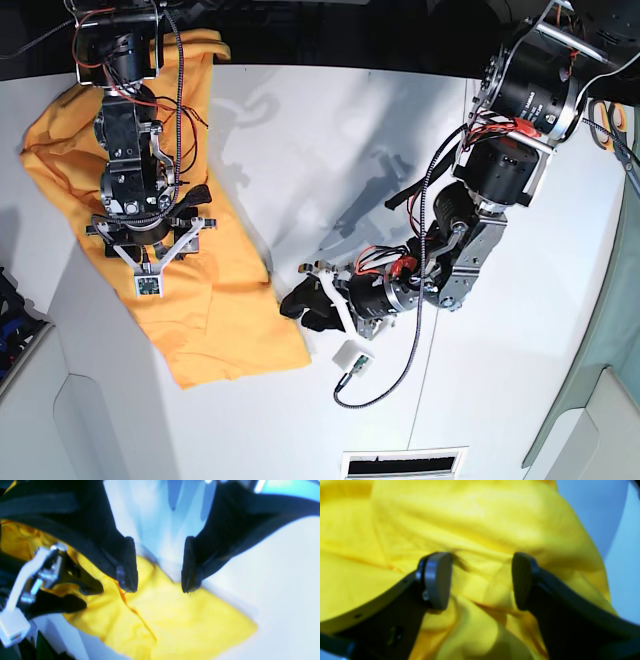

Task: Layout the t-shirt on the table in an organized manner, then fold the t-shirt properly
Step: 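Lower the shirt and press it flat with the right gripper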

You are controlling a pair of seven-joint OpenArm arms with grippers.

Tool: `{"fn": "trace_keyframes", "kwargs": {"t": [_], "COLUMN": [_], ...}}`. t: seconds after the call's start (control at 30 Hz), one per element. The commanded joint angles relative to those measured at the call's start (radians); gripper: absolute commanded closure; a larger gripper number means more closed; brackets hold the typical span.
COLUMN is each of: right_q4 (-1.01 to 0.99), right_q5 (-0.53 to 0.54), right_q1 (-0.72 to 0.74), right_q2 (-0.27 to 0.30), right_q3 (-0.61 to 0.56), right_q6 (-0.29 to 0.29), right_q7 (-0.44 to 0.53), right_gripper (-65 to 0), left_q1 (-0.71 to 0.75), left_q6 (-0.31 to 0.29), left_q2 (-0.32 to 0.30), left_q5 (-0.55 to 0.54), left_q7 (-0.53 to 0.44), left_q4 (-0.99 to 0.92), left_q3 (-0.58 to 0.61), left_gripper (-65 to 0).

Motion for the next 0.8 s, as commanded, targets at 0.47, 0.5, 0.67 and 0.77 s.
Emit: {"fn": "trace_keyframes", "kwargs": {"t": [0.47,0.5,0.67,0.77], "right_q4": [0.206,0.222,0.244,0.24], "right_q5": [-0.013,-0.029,-0.084,-0.032], "right_q1": [0.031,0.031,0.031,0.03], "right_q2": [0.005,0.005,0.016,0.016], "right_q3": [-0.003,-0.003,-0.003,-0.003], "right_q6": [-0.052,-0.052,-0.043,0.019], "right_q7": [-0.044,-0.049,-0.084,-0.106], "right_gripper": [0.0,0.0,0.0,0.0], "left_q1": [-0.018,-0.018,-0.018,-0.018], "left_q6": [0.007,0.007,-0.035,-0.053], "left_q2": [0.01,0.01,0.01,0.01], "left_q5": [-0.018,-0.018,-0.018,-0.018], "left_q7": [-0.051,-0.051,-0.051,-0.051], "left_q4": [0.016,0.016,0.016,0.016], "left_q3": [-0.002,-0.002,-0.002,-0.002], "left_gripper": [-31.4,-31.4,-31.4,-31.4]}}
